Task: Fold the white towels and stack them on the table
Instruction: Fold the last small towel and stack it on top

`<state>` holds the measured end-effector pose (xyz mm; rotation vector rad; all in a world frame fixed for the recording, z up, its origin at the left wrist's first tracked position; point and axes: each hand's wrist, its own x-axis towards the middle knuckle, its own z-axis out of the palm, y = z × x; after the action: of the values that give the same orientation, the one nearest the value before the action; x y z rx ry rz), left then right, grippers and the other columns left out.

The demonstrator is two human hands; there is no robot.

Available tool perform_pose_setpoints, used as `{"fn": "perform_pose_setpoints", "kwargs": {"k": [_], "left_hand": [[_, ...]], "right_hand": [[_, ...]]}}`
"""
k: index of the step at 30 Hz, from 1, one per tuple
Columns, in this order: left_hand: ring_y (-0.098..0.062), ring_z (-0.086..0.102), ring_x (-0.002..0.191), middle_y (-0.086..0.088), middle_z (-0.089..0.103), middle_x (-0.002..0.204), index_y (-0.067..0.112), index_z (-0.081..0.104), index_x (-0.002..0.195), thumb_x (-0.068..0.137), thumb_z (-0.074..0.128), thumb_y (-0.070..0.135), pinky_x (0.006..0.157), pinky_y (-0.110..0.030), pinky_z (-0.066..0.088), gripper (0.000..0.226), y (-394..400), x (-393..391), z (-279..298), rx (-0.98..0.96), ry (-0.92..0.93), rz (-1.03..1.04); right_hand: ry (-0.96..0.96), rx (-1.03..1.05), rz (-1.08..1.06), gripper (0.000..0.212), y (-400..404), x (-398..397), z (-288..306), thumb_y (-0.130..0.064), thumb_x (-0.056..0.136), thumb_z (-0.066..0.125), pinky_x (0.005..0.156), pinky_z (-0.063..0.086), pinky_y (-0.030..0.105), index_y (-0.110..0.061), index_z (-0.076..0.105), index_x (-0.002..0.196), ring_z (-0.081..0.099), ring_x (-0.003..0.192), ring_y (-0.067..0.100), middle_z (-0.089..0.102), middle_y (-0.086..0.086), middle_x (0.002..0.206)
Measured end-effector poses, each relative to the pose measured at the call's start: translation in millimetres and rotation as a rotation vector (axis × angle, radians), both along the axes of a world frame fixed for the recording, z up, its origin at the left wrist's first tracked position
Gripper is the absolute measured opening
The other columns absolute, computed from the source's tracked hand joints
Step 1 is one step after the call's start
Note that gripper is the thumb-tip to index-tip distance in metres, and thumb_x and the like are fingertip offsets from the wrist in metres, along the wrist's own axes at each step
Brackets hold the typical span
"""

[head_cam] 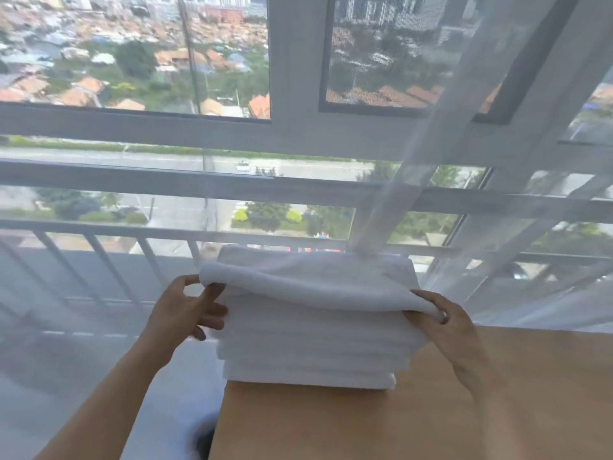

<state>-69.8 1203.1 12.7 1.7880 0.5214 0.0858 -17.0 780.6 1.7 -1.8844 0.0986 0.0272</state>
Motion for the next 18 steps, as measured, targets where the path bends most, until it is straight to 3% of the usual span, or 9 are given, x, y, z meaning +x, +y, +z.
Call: {"fn": "perform_pose_setpoints", "kwargs": {"k": [2,4,6,8,10,13,16,18], "left_hand": [[-0.031,0.076,0.083,-0.012,0.078,0.097,0.023,0.051,0.128,0.067,0.071,0.078,0.050,-0.030,0.054,0.085,-1,5,4,-0.193,0.023,-0.097],[-0.033,0.072,0.104,-0.016,0.073,0.117,0.027,0.053,0.136,0.067,0.069,0.082,0.066,-0.030,0.060,0.090,-1,10,5,-0.428,0.009,-0.191],[-0.036,0.062,0.124,-0.020,0.064,0.133,0.028,0.050,0.144,0.079,0.054,0.083,0.086,-0.036,0.059,0.086,2,16,6,-0.715,-0.035,-0.279],[-0.037,0.058,0.128,-0.018,0.060,0.140,0.026,0.052,0.145,0.087,0.040,0.081,0.089,-0.042,0.058,0.081,6,23,11,-0.867,-0.022,-0.290],[-0.038,0.065,0.117,-0.016,0.066,0.132,0.028,0.058,0.138,0.088,0.042,0.078,0.077,-0.045,0.060,0.072,9,35,17,-0.791,0.081,-0.199],[-0.038,0.070,0.106,-0.017,0.072,0.117,0.021,0.066,0.128,0.089,0.060,0.062,0.076,-0.044,0.059,0.057,-1,52,30,-0.542,0.185,-0.145],[-0.029,0.075,0.086,-0.015,0.074,0.108,0.016,0.061,0.130,0.087,0.077,0.026,0.063,-0.037,0.060,0.047,-15,67,36,-0.236,0.070,-0.072],[-0.021,0.075,0.081,-0.009,0.073,0.107,0.028,0.058,0.131,0.087,0.078,0.018,0.056,-0.030,0.058,0.049,-18,73,37,-0.103,-0.046,-0.027]], "right_hand": [[0.040,0.074,0.024,0.028,-5,0,1,-0.027,0.082,0.080,0.071,0.053,0.022,-0.042,0.074,0.105,0.069,0.098,0.009,0.074,-0.011,0.104],[0.106,0.090,0.069,0.030,-10,4,4,-0.029,0.082,0.079,0.078,0.055,0.034,-0.041,0.073,0.109,0.068,0.103,0.016,0.073,-0.009,0.108],[0.160,0.113,0.109,0.034,-17,9,6,-0.031,0.080,0.080,0.089,0.054,0.049,-0.038,0.072,0.113,0.067,0.107,0.023,0.072,-0.003,0.114],[0.215,0.152,0.168,0.040,-24,13,11,-0.033,0.074,0.081,0.090,0.053,0.048,-0.035,0.073,0.114,0.068,0.106,0.023,0.072,0.001,0.115],[0.269,0.169,0.227,0.045,-30,16,17,-0.036,0.070,0.081,0.083,0.052,0.040,-0.035,0.074,0.115,0.068,0.099,0.020,0.073,0.002,0.114],[0.300,0.210,0.145,0.042,-28,28,23,-0.045,0.072,0.079,0.073,0.050,0.035,-0.029,0.076,0.111,0.064,0.084,0.020,0.075,0.003,0.101],[0.372,0.199,-0.024,0.035,-12,42,25,-0.043,0.089,0.070,0.068,0.054,0.038,-0.016,0.068,0.112,0.064,0.084,0.026,0.071,0.007,0.095],[0.422,0.146,-0.044,0.036,-1,51,27,-0.040,0.094,0.067,0.074,0.055,0.042,-0.009,0.066,0.111,0.065,0.086,0.031,0.070,0.012,0.098]]}}
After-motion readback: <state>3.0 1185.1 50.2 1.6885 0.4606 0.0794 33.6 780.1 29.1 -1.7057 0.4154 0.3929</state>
